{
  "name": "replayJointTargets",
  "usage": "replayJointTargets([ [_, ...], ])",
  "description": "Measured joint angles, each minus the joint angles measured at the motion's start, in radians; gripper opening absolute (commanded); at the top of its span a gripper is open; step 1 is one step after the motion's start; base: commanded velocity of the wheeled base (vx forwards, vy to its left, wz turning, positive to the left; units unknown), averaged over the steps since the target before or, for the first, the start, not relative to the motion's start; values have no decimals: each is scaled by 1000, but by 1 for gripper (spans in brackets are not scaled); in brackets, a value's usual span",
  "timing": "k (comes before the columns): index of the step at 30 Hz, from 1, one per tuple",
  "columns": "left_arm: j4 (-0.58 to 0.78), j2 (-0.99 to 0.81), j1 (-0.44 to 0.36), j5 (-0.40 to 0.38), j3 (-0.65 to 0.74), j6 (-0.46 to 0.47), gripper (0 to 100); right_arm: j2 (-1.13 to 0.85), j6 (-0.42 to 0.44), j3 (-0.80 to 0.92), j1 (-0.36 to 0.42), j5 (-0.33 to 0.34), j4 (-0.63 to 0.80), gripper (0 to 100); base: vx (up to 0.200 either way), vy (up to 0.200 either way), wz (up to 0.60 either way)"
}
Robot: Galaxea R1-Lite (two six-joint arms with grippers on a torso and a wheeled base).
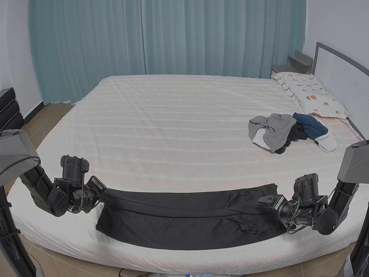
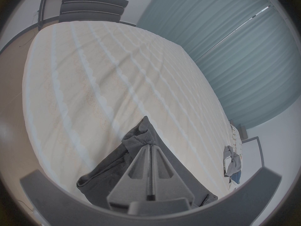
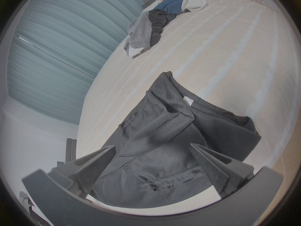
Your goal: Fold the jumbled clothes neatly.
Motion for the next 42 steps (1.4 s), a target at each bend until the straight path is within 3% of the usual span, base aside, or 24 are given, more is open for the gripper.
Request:
replayJointTargets([
  [12, -2, 0, -1, -1, 2, -1, 0, 66, 38, -55, 0, -19, -4, 100, 0, 0, 0],
  [13, -2, 0, -1, -1, 2, -1, 0, 69, 38, -56, 0, -22, -5, 0, 0, 0, 0],
  [18, -2, 0, -1, 0, 3, -1, 0, 78, 38, -59, 0, -52, -8, 0, 0, 0, 0],
  [39, -5, -1, -1, 0, 0, 0, 0, 43, 31, -53, -8, -60, -1, 0, 0, 0, 0],
  [40, -5, -1, -1, 0, 0, 0, 0, 42, 30, -53, -8, -60, -1, 100, 0, 0, 0],
  [42, -5, -1, -1, 0, 0, 0, 0, 42, 29, -49, -9, -58, -1, 100, 0, 0, 0],
])
